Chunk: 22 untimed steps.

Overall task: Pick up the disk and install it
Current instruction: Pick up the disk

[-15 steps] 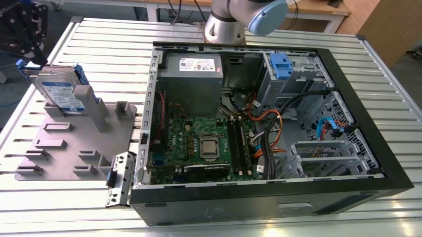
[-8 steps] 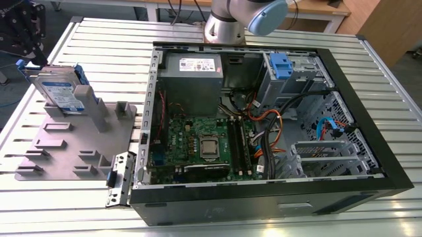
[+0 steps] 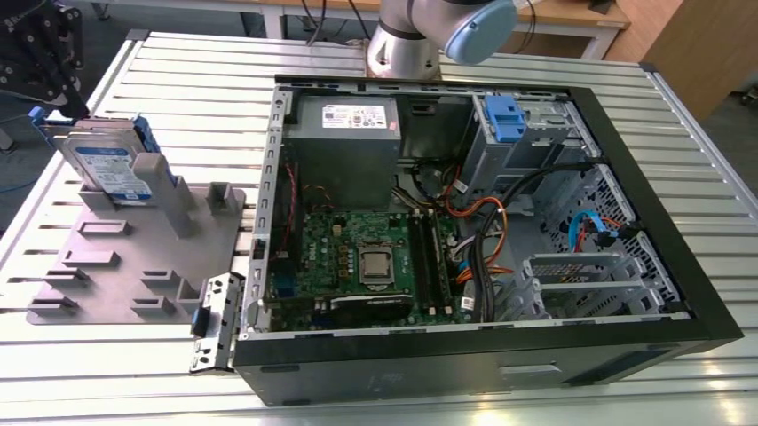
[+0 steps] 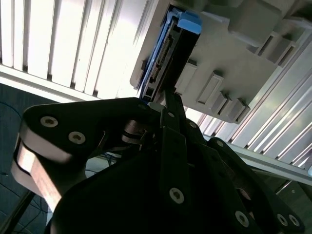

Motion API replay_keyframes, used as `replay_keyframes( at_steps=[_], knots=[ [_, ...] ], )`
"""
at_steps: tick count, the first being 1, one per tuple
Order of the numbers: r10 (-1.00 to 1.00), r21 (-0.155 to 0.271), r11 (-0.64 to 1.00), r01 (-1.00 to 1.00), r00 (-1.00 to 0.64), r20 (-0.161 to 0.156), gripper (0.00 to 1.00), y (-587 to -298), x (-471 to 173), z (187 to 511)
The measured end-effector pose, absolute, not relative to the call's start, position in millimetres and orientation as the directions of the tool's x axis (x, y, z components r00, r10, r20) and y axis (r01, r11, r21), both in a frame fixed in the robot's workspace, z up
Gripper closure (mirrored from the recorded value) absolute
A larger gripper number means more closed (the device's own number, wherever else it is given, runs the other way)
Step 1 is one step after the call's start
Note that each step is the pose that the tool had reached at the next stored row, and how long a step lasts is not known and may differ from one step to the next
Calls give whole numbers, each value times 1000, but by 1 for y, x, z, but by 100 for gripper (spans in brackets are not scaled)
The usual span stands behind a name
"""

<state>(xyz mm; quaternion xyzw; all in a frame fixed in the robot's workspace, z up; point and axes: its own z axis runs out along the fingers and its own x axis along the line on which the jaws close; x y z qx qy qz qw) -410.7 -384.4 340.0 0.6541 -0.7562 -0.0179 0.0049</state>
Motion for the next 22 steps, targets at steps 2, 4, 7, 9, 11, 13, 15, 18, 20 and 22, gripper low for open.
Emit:
replay_keyframes(
  at_steps=[2,4,7,9,11,13,15,18,20,22],
  knots=[
    [-989,33,144,-989,-144,-16,89,-383,-411,340],
    [-989,33,147,-989,-148,-16,89,-382,-411,339],
    [-988,33,153,-988,-154,-16,89,-380,-411,339],
    [-988,33,154,-988,-154,-16,89,-379,-411,339],
    [-988,33,153,-988,-154,-16,89,-378,-411,338],
    [-988,33,154,-988,-154,-16,89,-378,-411,336],
    [-988,33,154,-988,-154,-16,89,-378,-410,335],
    [-988,33,154,-988,-154,-16,89,-378,-408,335],
    [-988,33,154,-988,-154,-16,89,-378,-408,335],
    [-988,33,154,-988,-154,-16,89,-378,-407,334]
  ],
)
